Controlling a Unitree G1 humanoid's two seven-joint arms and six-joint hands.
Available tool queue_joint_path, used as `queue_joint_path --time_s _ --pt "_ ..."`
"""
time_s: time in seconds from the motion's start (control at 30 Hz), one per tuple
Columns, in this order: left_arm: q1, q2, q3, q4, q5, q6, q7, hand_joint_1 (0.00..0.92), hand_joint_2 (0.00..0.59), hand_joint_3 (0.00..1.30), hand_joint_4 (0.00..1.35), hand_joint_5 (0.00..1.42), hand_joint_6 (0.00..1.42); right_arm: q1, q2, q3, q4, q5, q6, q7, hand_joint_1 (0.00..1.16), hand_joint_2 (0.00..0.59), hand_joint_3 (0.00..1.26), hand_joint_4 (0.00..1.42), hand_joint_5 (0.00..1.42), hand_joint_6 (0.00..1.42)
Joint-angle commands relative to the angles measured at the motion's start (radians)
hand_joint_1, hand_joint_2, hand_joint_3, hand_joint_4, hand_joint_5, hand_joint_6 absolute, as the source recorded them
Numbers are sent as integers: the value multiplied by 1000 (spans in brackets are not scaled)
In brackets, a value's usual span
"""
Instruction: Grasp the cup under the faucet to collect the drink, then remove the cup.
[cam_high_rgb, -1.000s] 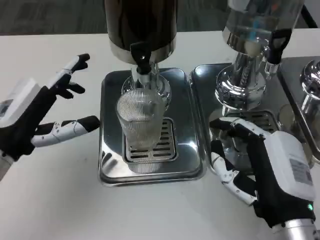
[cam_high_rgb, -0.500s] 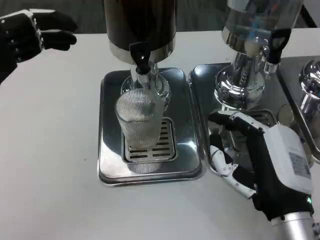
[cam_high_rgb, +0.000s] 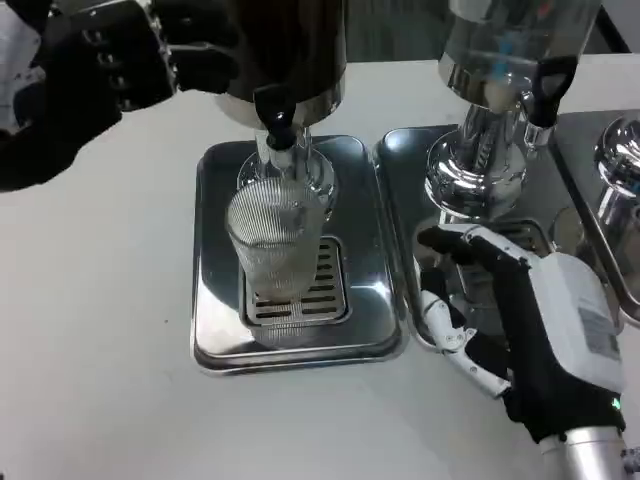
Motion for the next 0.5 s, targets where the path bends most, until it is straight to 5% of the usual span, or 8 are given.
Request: queue_joint_path --time_s 0.03,0.5 --pt "-52 -26 7 43 40 13 -17 0 52 332 256 287 257 6 12 0 9 4 -3 -22 484 456 432 390 398 309" --pt "-129 -109 3 114 132 -14 -9 0 50 283 153 224 220 25 30 8 10 2 -9 -46 484 456 433 390 398 306"
